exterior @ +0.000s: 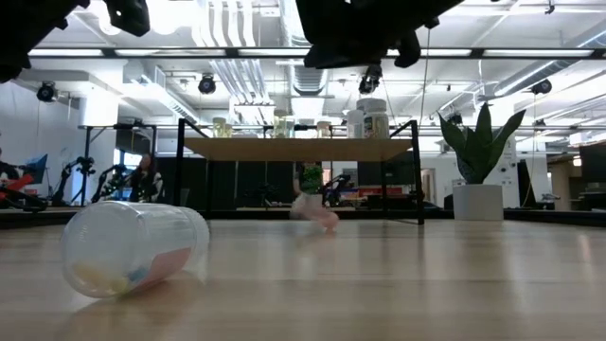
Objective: Pick and place medicine bottles onto shelf by color
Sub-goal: Put the pink pill bottle on the shelf
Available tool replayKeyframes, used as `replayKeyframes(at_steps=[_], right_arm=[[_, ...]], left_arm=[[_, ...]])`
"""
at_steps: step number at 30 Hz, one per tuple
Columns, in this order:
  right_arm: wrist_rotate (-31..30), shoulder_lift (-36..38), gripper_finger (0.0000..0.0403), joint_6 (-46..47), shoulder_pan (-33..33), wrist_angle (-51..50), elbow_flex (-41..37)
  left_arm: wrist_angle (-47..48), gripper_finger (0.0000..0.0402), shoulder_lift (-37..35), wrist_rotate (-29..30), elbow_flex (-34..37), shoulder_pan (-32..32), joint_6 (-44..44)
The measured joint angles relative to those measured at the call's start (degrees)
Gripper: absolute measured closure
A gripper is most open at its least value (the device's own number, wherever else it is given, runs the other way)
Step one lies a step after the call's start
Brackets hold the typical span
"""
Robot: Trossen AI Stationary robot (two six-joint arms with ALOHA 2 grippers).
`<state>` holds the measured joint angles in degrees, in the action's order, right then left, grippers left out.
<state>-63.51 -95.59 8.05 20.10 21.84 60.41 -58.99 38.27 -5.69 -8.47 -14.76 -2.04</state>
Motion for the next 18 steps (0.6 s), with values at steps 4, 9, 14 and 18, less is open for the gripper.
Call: replayKeyframes(at_steps=[4,9,14,18], right_arm=[[2.7,0.0,0.0325,2.6,-0.1,-2.6,-0.1],[4.7,1.0,0.0288,4.9,-0.1,-5.9,-0.1],[13.0,2.9,0.0243,8.9,-1.3,-14.3,-0.1],[22.4,2.7,0.0219,5.5,-3.4,-17.0,-0.1]], left_arm=[[10.5,0.0185,-5.0,0.0,-1.1,0.0,-0.8],[43.1,0.0185,-13.0,5.4,-9.2,0.0,-1.4],[65.5,0.0185,-15.1,14.6,-15.3,0.0,-3.7],[69.3,0.0185,-14.2,16.7,-14.9,0.0,-3.7]])
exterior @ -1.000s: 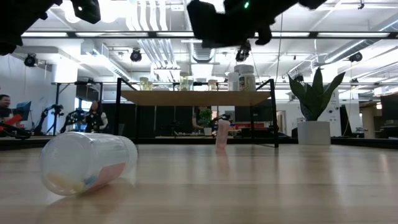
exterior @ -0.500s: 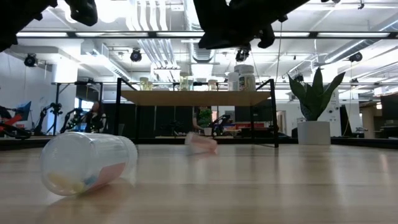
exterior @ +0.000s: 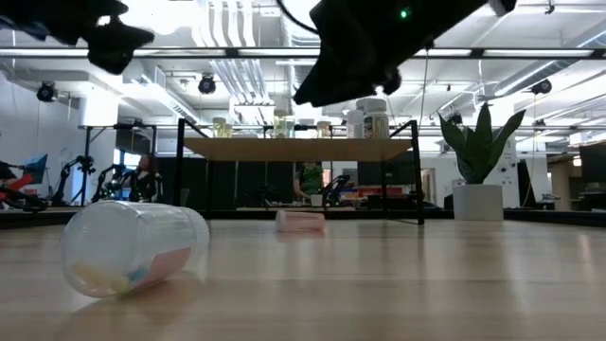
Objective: Pick and place medicine bottles onto shelf by color
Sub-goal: Put the pink pill bottle on the shelf
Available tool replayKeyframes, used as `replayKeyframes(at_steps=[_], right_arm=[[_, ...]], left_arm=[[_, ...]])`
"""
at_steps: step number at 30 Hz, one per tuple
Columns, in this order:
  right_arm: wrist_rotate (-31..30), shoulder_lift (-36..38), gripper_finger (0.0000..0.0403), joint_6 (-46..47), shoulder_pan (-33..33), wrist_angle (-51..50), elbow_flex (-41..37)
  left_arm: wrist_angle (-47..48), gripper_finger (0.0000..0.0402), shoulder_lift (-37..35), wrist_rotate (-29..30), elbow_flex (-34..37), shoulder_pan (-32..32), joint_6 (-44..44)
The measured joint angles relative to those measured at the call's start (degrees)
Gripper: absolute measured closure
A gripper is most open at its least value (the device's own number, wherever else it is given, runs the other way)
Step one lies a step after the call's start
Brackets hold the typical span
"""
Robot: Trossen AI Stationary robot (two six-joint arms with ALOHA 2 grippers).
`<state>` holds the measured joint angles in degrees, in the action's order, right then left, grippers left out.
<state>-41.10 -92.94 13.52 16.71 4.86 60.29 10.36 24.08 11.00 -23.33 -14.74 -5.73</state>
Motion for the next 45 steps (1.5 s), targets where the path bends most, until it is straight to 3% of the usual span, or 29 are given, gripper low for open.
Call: replayKeyframes(at_steps=[6,13,18,24,33,41,45], right_arm=[[12.2,-1.0,0.0212,-4.2,-5.7,-4.4,2.3],[21.3,-2.9,0.0211,-11.3,-11.8,-14.8,8.2],[23.6,-6.7,0.0211,-17.5,-12.7,-20.3,12.4],[28.2,-13.5,0.0211,-17.7,-15.6,-31.2,20.2],[31.7,-19.8,0.0211,-21.5,-18.0,-35.4,26.0],[36.3,-20.1,0.0211,-21.9,-20.0,-36.7,25.7],[38.3,-20.1,0.0212,-22.4,-20.3,-37.0,25.7]], left_arm=[[-4.3,0.0185,3.1,0.0,0.5,0.0,0.6],[-9.9,0.0185,5.9,-0.3,0.5,0.0,3.5],[-9.9,0.0185,8.4,-0.8,0.5,0.0,3.6],[-11.1,0.0185,9.5,-1.5,0.5,0.0,4.5],[-13.0,0.0185,3.1,-3.7,1.0,0.0,5.1],[-33.5,0.0185,-3.9,-4.7,11.7,0.0,6.1],[-35.7,0.0185,-7.3,-5.0,13.4,0.0,6.2]])
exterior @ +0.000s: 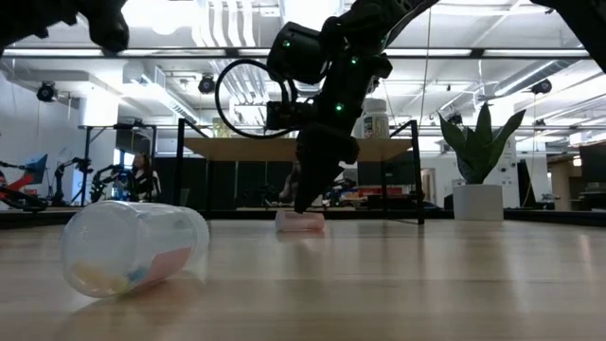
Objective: Pick and place medicine bottles onto shelf by color
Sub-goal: Put the pink pill bottle on the shelf
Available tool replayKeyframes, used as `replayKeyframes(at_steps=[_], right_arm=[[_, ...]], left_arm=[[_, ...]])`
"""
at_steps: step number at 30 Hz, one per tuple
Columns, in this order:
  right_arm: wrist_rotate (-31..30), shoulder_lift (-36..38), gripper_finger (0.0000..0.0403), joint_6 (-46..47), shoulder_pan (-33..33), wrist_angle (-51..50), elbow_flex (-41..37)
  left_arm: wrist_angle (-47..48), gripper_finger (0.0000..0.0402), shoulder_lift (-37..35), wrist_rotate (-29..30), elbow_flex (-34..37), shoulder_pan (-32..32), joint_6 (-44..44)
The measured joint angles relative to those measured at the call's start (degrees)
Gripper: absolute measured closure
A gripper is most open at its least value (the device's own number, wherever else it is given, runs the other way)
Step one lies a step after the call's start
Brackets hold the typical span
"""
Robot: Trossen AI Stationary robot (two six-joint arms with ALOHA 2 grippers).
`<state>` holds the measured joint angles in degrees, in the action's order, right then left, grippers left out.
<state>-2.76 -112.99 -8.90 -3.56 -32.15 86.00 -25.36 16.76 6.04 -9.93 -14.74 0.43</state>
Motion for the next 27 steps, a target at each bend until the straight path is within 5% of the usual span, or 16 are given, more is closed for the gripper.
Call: replayKeyframes(at_steps=[27], right_arm=[[2.8,-3.3,0.0226,0.3,-1.5,1.1,-0.3]], left_arm=[[0.3,0.0185,-1.4,-0.1,-0.4,0.0,1.5]])
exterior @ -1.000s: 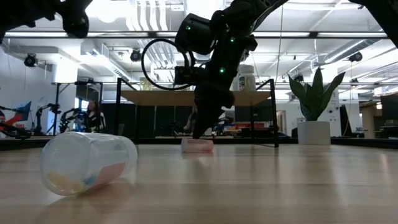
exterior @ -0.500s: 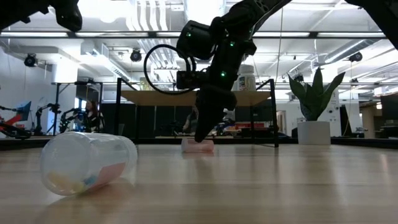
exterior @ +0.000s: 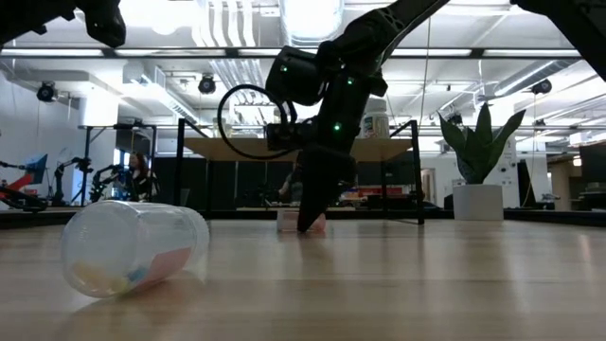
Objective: Pick and place medicine bottles onto shelf by color
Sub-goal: Put the pink pill bottle on the shelf
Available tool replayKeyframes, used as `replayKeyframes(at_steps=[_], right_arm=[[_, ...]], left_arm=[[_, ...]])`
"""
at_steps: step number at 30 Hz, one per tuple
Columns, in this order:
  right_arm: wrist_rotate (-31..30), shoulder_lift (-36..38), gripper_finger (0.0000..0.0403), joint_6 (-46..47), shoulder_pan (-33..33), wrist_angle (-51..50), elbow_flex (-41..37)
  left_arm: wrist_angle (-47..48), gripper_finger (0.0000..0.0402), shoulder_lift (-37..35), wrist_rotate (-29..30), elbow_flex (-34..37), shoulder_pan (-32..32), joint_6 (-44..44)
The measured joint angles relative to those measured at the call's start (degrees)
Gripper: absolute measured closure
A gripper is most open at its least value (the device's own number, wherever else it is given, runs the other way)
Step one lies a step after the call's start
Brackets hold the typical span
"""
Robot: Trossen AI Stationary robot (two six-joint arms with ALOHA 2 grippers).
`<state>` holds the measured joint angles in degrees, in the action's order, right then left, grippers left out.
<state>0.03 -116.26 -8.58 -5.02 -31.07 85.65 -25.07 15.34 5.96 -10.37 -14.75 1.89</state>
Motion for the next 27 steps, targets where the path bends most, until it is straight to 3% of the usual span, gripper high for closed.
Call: replayKeyframes(at_steps=[11,15,19,27], right_arm=[[0.7,0.2,0.0295,2.4,0.0,-0.2,0.0],[4.7,0.2,0.0318,4.3,-0.1,0.7,0.0],[8.0,0.3,0.0317,5.0,0.1,4.1,-0.1],[9.0,3.6,0.0308,7.5,1.1,14.0,-2.1]], left_arm=[[-0.2,0.0185,0.3,0.0,0.0,0.0,-0.1],[-0.1,0.0185,0.4,0.0,0.0,0.0,-0.1],[-0.1,0.0185,0.4,0.0,0.0,0.0,-0.1],[0.1,0.0185,0.7,0.0,0.0,0.0,-0.2]])
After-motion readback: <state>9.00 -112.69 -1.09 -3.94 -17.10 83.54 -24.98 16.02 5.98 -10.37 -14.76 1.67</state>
